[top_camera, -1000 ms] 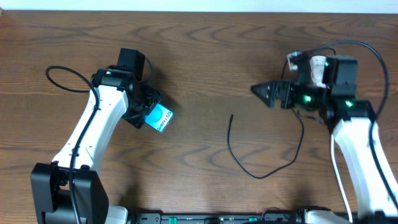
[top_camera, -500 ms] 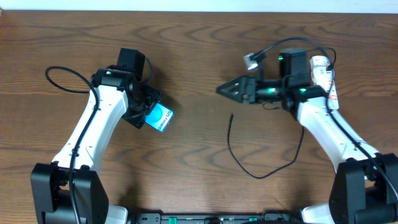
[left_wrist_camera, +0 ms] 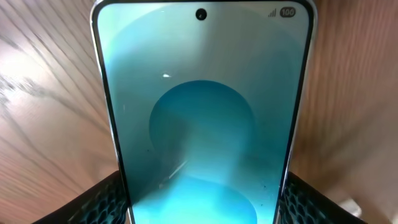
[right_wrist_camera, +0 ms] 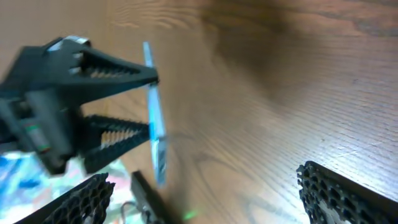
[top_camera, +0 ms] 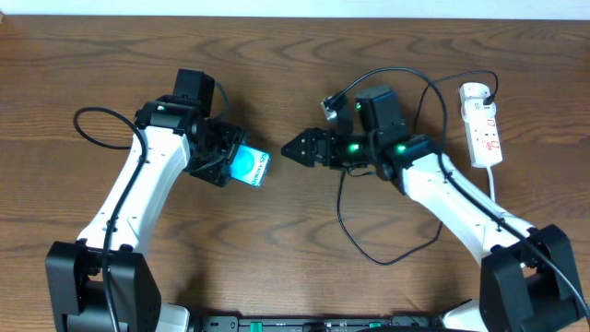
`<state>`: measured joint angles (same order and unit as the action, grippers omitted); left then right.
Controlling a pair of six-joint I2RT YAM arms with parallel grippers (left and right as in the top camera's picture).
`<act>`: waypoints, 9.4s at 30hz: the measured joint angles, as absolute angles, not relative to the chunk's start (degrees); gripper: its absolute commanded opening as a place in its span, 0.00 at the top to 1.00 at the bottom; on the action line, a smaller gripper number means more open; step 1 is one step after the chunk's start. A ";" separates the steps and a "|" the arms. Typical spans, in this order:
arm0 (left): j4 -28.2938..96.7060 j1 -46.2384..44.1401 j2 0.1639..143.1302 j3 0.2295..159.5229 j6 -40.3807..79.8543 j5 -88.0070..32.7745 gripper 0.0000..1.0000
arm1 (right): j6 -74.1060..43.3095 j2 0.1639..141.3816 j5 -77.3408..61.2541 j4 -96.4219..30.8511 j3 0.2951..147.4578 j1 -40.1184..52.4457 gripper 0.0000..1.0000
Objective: Plug charger to phone and switch on socket
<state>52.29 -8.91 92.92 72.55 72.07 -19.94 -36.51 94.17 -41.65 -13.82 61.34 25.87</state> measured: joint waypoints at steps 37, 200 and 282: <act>49.80 -8.91 92.92 72.55 75.07 -23.99 0.93 | -47.20 94.19 -35.00 -4.78 61.36 31.99 0.50; 52.07 -11.27 92.92 72.55 83.59 -31.62 0.29 | -47.33 94.76 -20.25 -13.98 61.76 36.91 0.99; 22.85 -2.68 92.90 72.55 45.25 -48.66 0.06 | -116.36 122.58 -43.09 72.05 61.56 22.96 0.99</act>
<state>22.85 -2.68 92.90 72.55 45.25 -48.66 -116.36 122.58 -43.09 72.05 61.56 22.96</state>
